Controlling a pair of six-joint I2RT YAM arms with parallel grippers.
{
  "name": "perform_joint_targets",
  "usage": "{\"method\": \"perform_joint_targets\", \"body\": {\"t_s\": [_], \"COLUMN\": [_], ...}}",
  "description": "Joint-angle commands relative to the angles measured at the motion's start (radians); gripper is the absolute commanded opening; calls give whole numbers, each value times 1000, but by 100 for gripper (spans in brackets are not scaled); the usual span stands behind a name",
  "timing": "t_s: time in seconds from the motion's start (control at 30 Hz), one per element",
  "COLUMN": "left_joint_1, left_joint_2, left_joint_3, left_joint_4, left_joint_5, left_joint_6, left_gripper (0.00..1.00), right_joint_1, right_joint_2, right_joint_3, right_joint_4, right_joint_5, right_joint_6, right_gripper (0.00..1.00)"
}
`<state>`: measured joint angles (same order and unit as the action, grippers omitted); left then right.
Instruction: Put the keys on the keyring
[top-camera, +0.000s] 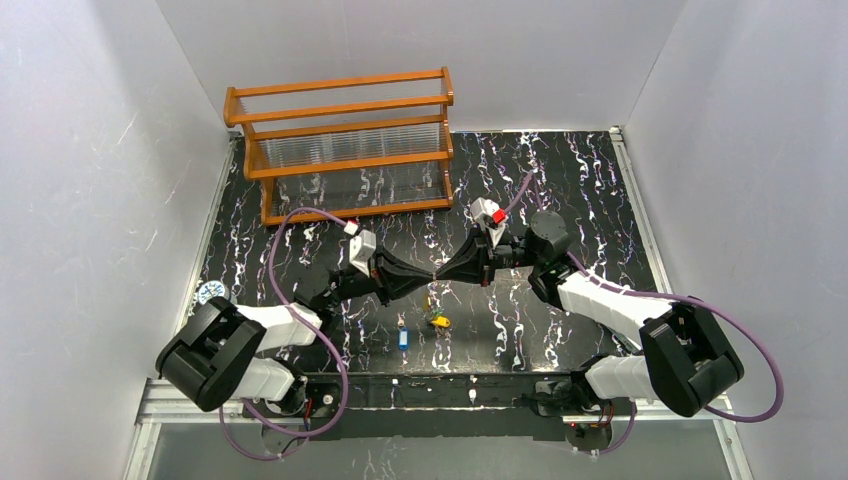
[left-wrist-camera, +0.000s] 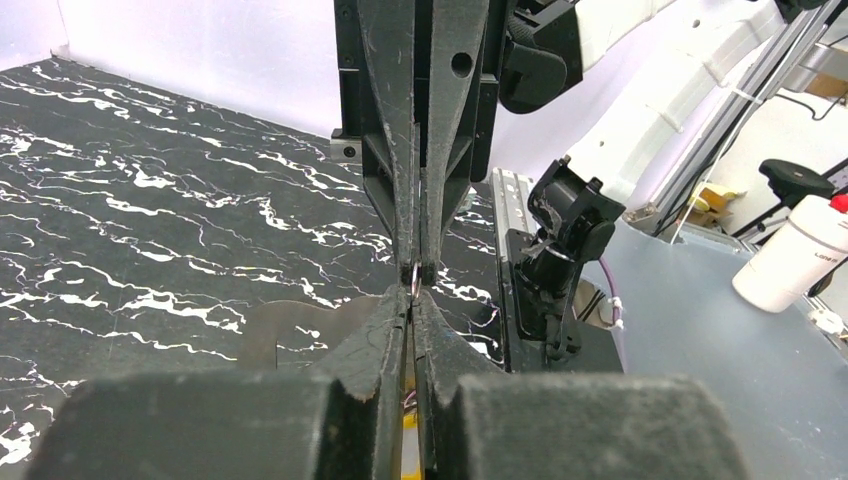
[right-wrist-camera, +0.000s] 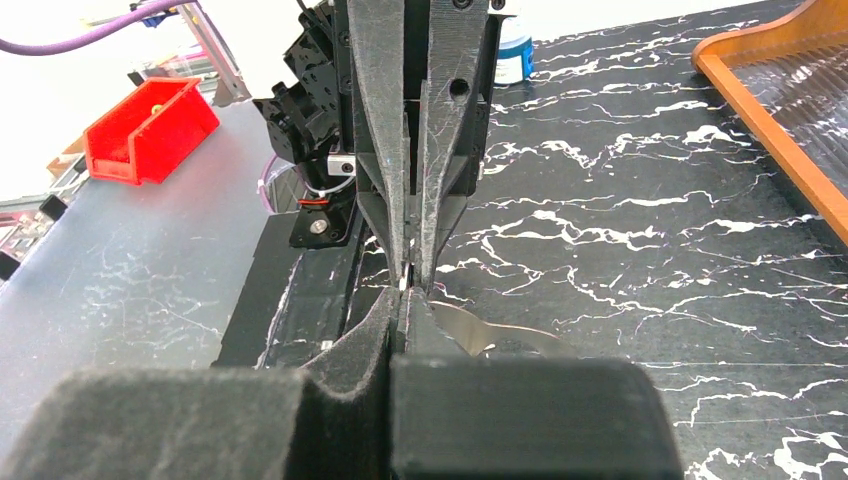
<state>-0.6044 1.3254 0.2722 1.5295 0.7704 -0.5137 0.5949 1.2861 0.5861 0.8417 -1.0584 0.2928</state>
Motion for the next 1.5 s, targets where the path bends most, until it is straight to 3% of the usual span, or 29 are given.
{"method": "perform_joint_targets", "body": {"t_s": [0.0,0.07,0.1,0.27,0.43,0.5,0.63,0.8,1.17,1.47], "left_joint_1": [-5,-5,-5,-5,-5,-5,-5,-6,-6,-6], "left_joint_2": [16,12,5,-75,-203,-266,-407,-539,-683,-728], "left_joint_3": [42,41,40,69,103,122,177,197,71,31], "left_joint_4": [66,66,63,-147,-408,-590,-942,-1160,-1025,-980], "left_joint_5": [37,41,44,65,67,46,-25,-85,-119,-155], "left_joint_6": [0,3,9,148,388,521,827,1092,1203,1206], "left_gripper": [0,0,0,0,0,0,0,0,0,0], "right_joint_1": [-6,-6,-6,-6,-6,-9,-8,-9,-9,-8], "right_joint_2": [-17,-21,-26,-58,-125,-160,-230,-266,-253,-231], "right_joint_3": [26,26,27,39,23,-10,-49,-55,-80,-78], "right_joint_4": [43,25,13,-72,-116,-90,-82,-129,-96,-123], "right_joint_5": [-4,11,21,79,207,274,392,439,432,399], "right_joint_6": [-6,-13,-17,-61,-82,-69,-67,-105,-100,-134], "right_gripper": [1,1,6,57,89,97,99,99,99,99]}}
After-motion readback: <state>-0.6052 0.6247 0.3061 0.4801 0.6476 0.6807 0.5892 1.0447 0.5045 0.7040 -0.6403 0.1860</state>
